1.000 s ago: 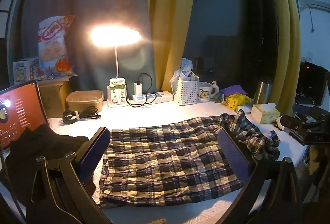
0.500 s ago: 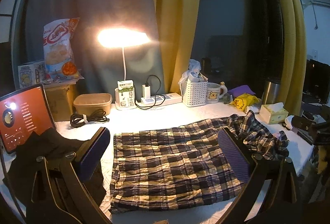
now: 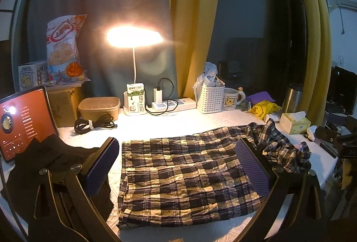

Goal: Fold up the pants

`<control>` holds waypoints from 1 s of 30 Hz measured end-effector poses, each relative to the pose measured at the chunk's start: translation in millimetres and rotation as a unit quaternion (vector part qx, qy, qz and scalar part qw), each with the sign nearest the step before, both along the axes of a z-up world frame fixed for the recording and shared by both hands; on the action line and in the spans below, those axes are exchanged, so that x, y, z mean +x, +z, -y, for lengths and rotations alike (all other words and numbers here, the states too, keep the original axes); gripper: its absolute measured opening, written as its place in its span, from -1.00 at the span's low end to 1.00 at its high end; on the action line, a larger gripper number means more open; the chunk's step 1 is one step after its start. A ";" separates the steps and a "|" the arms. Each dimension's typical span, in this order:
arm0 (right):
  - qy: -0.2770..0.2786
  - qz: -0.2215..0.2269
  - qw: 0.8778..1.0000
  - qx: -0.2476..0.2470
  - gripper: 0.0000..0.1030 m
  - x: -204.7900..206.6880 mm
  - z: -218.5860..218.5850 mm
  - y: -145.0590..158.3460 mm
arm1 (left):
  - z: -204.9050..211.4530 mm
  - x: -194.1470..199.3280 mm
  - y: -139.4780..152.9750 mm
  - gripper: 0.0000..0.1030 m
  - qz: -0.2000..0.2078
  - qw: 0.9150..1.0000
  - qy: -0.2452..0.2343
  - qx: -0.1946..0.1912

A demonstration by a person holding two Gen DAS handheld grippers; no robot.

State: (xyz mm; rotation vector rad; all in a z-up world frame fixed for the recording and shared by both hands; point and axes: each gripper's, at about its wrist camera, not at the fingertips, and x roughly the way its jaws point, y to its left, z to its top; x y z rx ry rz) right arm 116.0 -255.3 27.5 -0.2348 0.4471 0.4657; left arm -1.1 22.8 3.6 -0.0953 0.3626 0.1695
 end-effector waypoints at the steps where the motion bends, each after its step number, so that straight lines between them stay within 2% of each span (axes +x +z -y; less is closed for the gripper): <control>1: 0.000 0.000 1.000 0.000 1.00 -0.2 -0.1 -0.1 | 0.3 -0.1 0.1 1.00 0.000 1.000 0.000 0.000; 30: 0.000 0.000 1.000 0.000 1.00 0.2 0.3 -0.6 | 5.3 -1.5 0.9 1.00 0.002 1.000 0.000 0.009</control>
